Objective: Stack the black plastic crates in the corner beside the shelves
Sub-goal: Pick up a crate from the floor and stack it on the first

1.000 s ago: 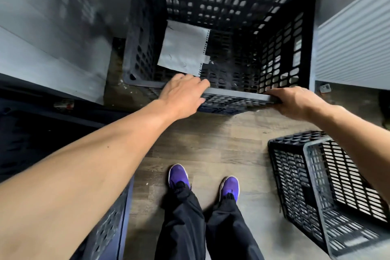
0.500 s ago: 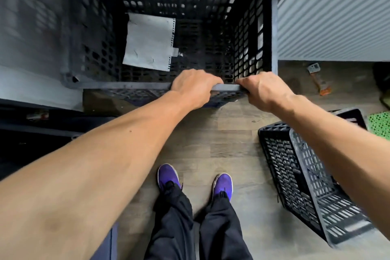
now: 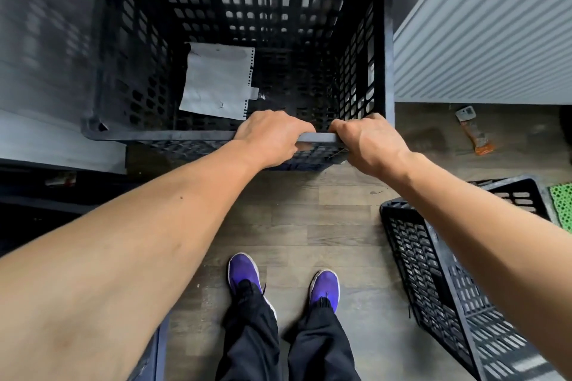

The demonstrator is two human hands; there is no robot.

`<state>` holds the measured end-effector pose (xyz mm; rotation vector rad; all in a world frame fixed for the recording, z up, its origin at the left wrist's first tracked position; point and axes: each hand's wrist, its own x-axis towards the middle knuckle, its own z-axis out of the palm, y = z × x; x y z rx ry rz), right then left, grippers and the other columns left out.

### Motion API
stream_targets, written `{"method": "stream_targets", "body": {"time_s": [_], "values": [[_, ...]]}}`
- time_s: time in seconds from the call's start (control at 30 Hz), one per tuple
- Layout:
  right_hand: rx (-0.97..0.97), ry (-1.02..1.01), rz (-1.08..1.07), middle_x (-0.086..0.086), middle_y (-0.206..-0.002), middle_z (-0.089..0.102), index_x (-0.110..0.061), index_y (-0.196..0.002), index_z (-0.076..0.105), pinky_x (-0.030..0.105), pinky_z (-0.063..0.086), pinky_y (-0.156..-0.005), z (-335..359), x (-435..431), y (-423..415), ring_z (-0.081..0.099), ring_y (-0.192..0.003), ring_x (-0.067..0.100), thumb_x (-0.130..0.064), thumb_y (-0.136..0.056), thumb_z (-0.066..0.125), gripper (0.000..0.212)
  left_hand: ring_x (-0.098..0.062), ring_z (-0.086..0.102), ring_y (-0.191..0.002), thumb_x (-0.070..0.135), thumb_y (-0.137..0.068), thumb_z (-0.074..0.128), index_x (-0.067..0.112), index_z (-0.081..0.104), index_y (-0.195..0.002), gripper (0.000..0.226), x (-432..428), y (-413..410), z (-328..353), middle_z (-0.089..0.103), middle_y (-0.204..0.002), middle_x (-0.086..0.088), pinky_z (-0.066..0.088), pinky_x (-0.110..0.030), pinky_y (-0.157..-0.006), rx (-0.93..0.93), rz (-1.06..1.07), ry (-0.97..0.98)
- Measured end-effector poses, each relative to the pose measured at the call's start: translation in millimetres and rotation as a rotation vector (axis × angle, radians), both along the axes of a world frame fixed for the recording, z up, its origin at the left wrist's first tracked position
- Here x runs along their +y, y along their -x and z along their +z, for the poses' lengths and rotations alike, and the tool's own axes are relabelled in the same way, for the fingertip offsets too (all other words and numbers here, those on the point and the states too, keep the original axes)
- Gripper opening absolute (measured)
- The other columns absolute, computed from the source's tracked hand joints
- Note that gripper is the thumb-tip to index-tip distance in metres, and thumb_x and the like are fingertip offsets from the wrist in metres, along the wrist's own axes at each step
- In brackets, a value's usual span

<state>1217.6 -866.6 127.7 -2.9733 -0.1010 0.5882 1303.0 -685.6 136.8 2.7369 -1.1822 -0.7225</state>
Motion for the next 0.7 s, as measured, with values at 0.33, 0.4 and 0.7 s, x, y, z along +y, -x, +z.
{"method": "stream_targets", "body": {"time_s": [0.33,0.4,0.7], "values": [[-0.132,0.031,-0.114,0.001,-0.068,0.066,-0.024,-0.082,0.057,0.036,0.035,-0.078,-6,12,6,0.061,-0.065,0.029,-0.032,-0.087,0.059,0.009,-0.02,0.059,-0.077,0.043,-0.092,0.058,0.048,0.065,-0.102,0.013,-5,-2,-1,0.065,-0.081,0.011,0.039,-0.032,-0.064,0.063,0.026,-0.039],[-0.148,0.054,-0.122,0.0,-0.065,0.064,-0.025,-0.075,0.054,0.036,0.036,-0.077,-8,12,2,0.06,-0.061,0.027,-0.029,-0.086,0.06,0.012,-0.019,0.059,-0.074,0.041,-0.091,0.058,0.049,0.064,-0.101,0.013,-6,-4,-2,0.061,-0.075,0.012,0.04,-0.031,-0.062,0.06,0.028,-0.054],[-0.07,0.036,-0.112,-0.001,-0.08,0.068,-0.026,-0.086,0.058,0.037,0.036,-0.081,0,13,1,0.064,-0.075,0.026,-0.032,-0.088,0.057,0.006,-0.023,0.061,-0.078,0.037,-0.092,0.06,0.038,0.064,-0.095,0.005,-7,6,2,0.063,-0.08,0.008,0.043,-0.033,-0.064,0.032,0.102,-0.109]]}}
